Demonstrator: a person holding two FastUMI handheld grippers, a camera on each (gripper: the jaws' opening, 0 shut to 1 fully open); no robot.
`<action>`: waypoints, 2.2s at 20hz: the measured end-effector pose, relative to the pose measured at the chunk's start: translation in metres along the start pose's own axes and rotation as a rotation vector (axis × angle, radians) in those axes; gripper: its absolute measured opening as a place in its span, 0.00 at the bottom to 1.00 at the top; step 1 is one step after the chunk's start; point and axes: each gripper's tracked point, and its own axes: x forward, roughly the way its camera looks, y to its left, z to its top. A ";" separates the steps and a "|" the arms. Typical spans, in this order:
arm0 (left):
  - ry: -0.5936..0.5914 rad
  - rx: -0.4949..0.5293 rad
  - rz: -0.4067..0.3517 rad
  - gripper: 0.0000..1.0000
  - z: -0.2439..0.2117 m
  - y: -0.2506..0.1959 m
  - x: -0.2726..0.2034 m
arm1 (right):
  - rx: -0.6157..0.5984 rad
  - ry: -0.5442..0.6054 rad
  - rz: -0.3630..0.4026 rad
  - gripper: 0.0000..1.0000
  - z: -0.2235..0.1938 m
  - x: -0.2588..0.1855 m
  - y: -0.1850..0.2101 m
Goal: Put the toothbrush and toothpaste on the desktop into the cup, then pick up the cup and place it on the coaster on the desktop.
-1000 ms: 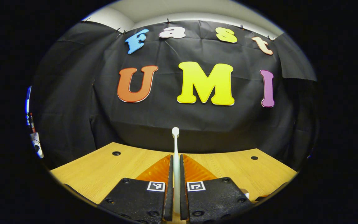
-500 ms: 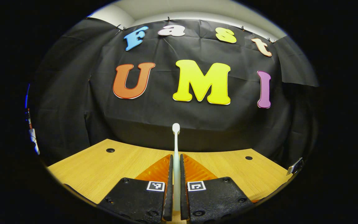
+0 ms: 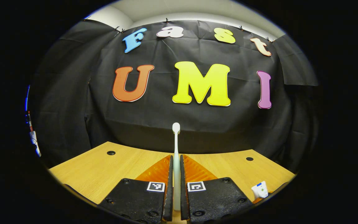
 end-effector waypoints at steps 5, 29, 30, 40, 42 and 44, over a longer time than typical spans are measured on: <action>0.002 -0.008 -0.017 0.13 -0.007 -0.003 0.024 | -0.004 -0.061 0.030 0.23 0.013 -0.018 0.003; -0.028 0.073 0.007 0.16 0.004 0.003 0.030 | -0.001 -0.024 0.038 0.23 -0.005 -0.014 0.000; -0.034 0.074 0.004 0.16 0.006 0.002 0.028 | 0.001 -0.020 0.036 0.23 -0.007 -0.013 -0.001; -0.026 0.049 -0.013 0.16 0.010 -0.001 0.023 | 0.009 0.006 0.037 0.23 -0.022 -0.014 -0.004; -0.026 0.060 -0.010 0.17 0.011 0.000 0.024 | 0.011 0.013 0.040 0.23 -0.024 -0.014 -0.003; -0.026 0.070 -0.007 0.05 0.010 0.000 0.026 | 0.014 0.018 0.042 0.23 -0.025 -0.014 -0.002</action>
